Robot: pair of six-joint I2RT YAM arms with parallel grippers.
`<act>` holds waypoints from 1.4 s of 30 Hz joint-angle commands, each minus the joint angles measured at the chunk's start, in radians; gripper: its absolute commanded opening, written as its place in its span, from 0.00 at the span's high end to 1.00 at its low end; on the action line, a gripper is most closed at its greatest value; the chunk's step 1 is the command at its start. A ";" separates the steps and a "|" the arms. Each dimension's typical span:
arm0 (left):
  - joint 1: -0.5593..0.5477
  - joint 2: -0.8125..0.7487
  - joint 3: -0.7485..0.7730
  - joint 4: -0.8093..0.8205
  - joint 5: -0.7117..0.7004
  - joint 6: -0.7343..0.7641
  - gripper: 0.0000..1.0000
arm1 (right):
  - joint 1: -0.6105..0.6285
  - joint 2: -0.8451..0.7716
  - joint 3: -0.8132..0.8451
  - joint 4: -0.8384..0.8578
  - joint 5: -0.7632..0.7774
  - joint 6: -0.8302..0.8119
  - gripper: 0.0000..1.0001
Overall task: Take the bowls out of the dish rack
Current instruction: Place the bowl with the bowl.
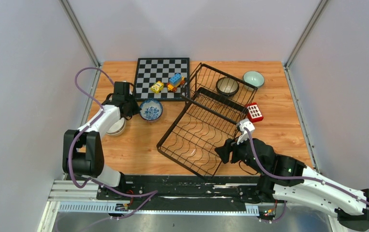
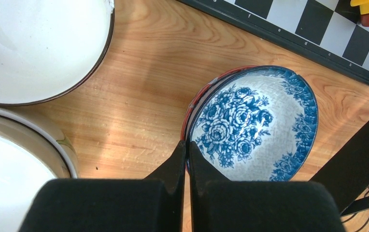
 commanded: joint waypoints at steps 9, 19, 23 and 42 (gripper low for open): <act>0.006 0.028 -0.017 0.039 0.050 -0.012 1.00 | -0.011 -0.010 -0.018 -0.015 0.027 0.007 0.39; 0.007 0.033 -0.019 0.044 0.058 -0.012 1.00 | -0.012 -0.011 -0.019 -0.014 0.027 0.006 0.39; 0.007 0.025 -0.017 0.041 0.058 -0.011 1.00 | -0.011 -0.012 -0.019 -0.014 0.027 0.006 0.39; 0.006 -0.008 -0.008 0.027 0.074 0.004 0.77 | -0.011 -0.010 -0.006 -0.024 0.039 -0.005 0.36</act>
